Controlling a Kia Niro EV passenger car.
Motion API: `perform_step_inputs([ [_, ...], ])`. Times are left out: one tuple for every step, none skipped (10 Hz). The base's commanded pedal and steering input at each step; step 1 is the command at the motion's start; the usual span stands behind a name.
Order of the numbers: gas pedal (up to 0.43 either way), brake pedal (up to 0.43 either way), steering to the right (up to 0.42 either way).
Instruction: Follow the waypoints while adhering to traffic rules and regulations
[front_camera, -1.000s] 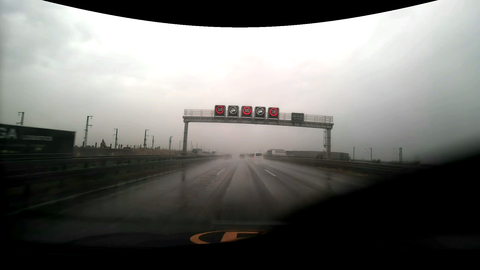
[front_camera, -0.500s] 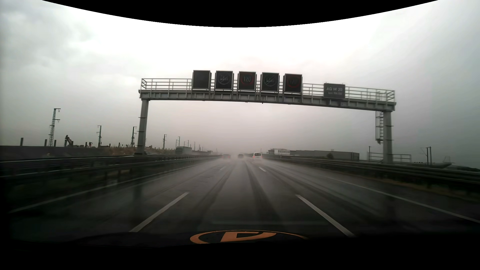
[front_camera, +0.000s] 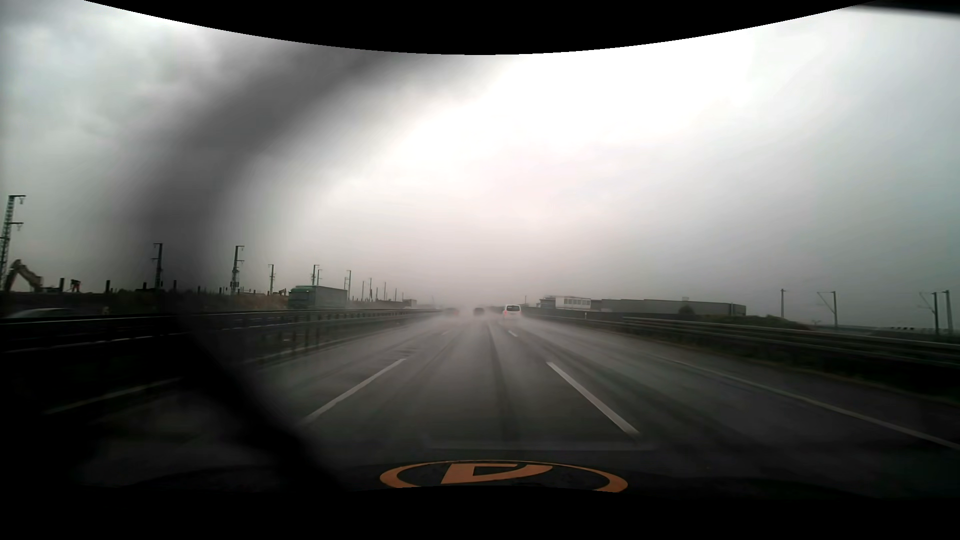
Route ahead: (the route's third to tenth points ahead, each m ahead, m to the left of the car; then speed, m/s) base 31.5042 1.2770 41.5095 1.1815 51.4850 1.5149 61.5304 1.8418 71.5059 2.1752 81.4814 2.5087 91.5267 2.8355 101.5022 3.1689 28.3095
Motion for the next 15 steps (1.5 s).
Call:
perform_step_inputs([
  [0.197,0.0,-0.007],
  [0.197,0.0,-0.008],
  [0.177,0.0,-0.008],
  [0.157,0.0,-0.008],
  [0.15,0.0,-0.008],
  [0.15,0.0,-0.007],
  [0.138,0.0,-0.007],
  [0.138,0.0,-0.005],
  [0.138,0.0,-0.004],
  [0.138,0.0,-0.003],
  [0.15,0.0,-0.003],
  [0.15,0.0,-0.003],
  [0.15,0.0,-0.003],
  [0.15,0.0,-0.003],
  [0.15,0.0,-0.003],
])
